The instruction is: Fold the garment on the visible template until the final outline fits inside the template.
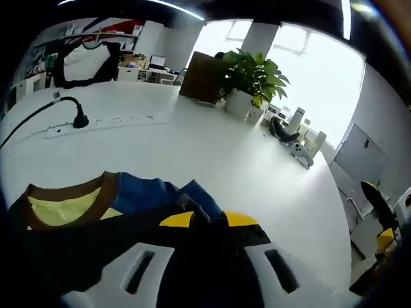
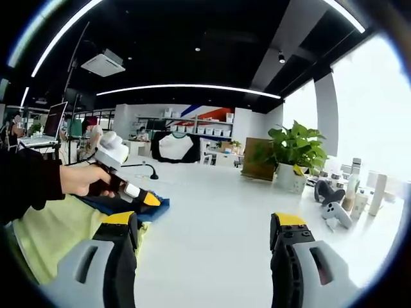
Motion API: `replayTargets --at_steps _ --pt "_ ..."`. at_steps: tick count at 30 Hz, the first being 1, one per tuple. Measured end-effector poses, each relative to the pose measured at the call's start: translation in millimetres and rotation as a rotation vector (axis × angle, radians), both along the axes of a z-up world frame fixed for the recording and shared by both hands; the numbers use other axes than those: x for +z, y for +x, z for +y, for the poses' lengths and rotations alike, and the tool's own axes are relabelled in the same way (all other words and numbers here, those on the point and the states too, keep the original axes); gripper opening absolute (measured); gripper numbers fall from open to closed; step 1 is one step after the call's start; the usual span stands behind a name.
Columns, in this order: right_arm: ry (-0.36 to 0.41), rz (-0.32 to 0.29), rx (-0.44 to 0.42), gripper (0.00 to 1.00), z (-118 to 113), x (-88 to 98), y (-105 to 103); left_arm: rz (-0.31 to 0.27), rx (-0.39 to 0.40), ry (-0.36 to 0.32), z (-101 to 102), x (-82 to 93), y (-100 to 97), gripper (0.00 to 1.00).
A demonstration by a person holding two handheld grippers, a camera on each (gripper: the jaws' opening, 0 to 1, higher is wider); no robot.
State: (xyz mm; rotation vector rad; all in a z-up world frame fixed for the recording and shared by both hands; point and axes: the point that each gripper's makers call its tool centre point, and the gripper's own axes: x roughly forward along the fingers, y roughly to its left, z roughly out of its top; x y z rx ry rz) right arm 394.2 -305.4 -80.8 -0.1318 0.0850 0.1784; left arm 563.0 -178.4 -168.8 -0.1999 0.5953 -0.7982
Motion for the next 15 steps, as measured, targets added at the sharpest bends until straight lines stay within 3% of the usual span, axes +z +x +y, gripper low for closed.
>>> replayTargets --at_steps 4,7,15 --pt "-0.002 0.007 0.004 0.87 2 -2.1 0 -0.053 -0.063 -0.014 -10 6.1 -7.6 0.25" --pt "-0.002 0.009 0.008 0.87 3 -2.6 -1 -0.102 -0.086 -0.019 -17 10.7 -10.5 0.39" --pt "0.002 0.005 -0.002 0.88 -3 -0.3 -2 -0.186 -0.121 -0.051 -19 30.5 -14.0 0.55"
